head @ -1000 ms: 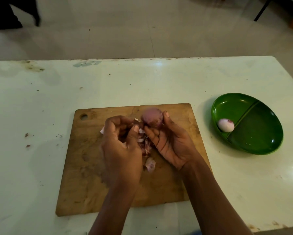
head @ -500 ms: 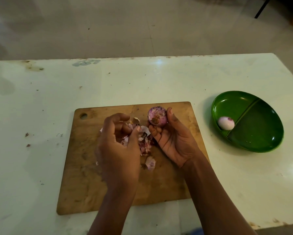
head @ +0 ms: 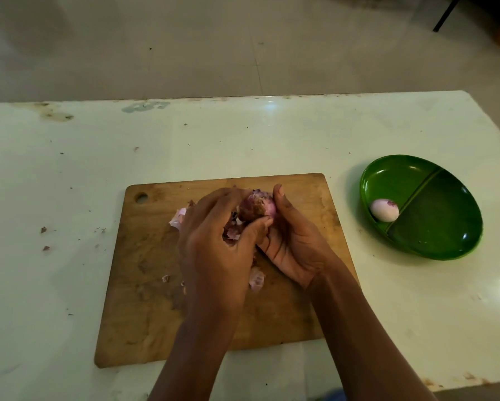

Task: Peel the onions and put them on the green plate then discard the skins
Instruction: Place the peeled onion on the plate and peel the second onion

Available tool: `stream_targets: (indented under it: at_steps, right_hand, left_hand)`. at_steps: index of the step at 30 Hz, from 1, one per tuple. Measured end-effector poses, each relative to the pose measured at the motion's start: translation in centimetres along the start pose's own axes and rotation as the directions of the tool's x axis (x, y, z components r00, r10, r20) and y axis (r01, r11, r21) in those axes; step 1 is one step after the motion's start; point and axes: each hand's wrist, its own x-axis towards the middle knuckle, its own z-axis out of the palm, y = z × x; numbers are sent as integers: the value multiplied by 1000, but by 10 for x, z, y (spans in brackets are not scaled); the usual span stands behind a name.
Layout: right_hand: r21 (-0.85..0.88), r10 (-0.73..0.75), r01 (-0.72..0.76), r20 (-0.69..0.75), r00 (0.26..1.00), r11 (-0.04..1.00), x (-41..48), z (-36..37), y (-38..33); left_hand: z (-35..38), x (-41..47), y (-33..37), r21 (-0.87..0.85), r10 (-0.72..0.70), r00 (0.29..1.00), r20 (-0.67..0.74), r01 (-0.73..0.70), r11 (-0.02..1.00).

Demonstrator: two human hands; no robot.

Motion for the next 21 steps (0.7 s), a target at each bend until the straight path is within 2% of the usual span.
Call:
stream_targets:
  at_steps: [3,7,10,15,17,21]
  right_hand:
    - [-101,29,-34,-41,999,994,-1,1,0]
    - [-213,70,-80,-54,996,974,-5,3,-2]
    - [-267,81,-99,-78,994,958,-6,5,-2]
    - [-276,93,-113,-85,992,954,-8,5,-4]
    - [-261,89,-109,-89,992,959,-8,5,-4]
    - [-187,65,-76,-65,996,979,-6,5,-4]
  left_hand:
    - [1,0,-1,-12,37,999,-22,-38,999]
    - [1,3,2,-139,-82,996,-26,77,987]
    - [3,6,3,-163,-145,989,1,143,976]
    - [7,7,5,-85,-135,990,33,138,987]
    - [7,8,2,-79,-162,987,-9,160,984]
    - [-3,9,2,-243,-285,954,-88,257,935]
